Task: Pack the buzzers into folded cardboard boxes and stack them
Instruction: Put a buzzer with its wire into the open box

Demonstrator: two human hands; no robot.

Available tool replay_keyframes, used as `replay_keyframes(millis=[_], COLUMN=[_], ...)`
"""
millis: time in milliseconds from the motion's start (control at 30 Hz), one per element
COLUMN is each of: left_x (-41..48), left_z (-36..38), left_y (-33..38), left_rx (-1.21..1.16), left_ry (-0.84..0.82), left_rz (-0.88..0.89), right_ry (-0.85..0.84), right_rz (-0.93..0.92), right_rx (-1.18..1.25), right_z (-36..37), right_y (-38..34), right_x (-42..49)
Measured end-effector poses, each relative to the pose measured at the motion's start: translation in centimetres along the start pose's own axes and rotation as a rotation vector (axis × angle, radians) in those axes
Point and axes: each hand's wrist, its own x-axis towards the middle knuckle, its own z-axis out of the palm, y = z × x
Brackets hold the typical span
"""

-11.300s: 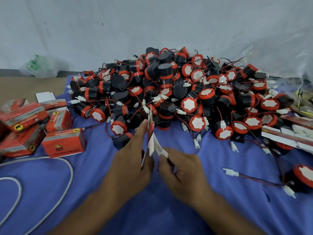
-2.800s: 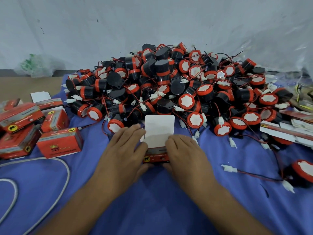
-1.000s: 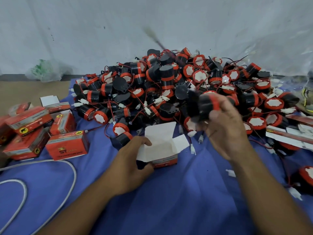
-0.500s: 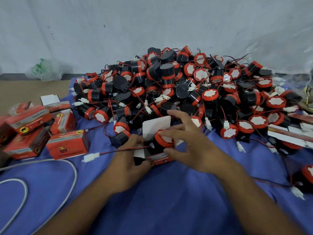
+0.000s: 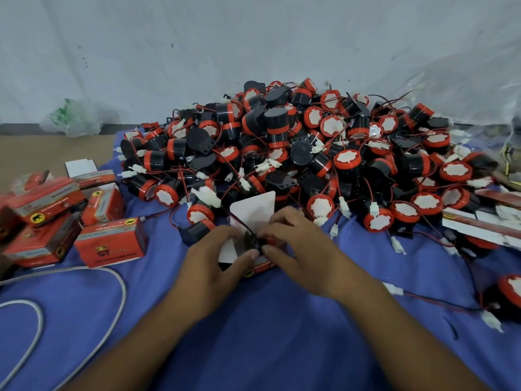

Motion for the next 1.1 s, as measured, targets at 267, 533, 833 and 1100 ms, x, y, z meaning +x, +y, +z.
replay_keyframes(millis=[267,533,833,1100], left_x=[-0.2,-0.2,-0.1,-0.1], left_z=[0.4,0.4,0.3,0.5], left_y=[-0.4,-0.4,-1.4,-1.0], left_rx=[0.006,-0.053,0.045,0.026], left_ry=[0.051,0.005,-0.111,-0.117], left_rz=[-0.022,-0.008,-0.018,0.091], right_ry=[-0.033,-0.072,0.258,0.049], right_rz=[0.141,0.279,0.211,0.271], right_rx=[-0.32,-0.131,-0.055,-0.275], right_z=[0.6,0.6,-0.4,-0.3], right_y=[-1.1,-0.5,-1.0,-1.0], right_x=[-0.1,0.1,0.5,0.6])
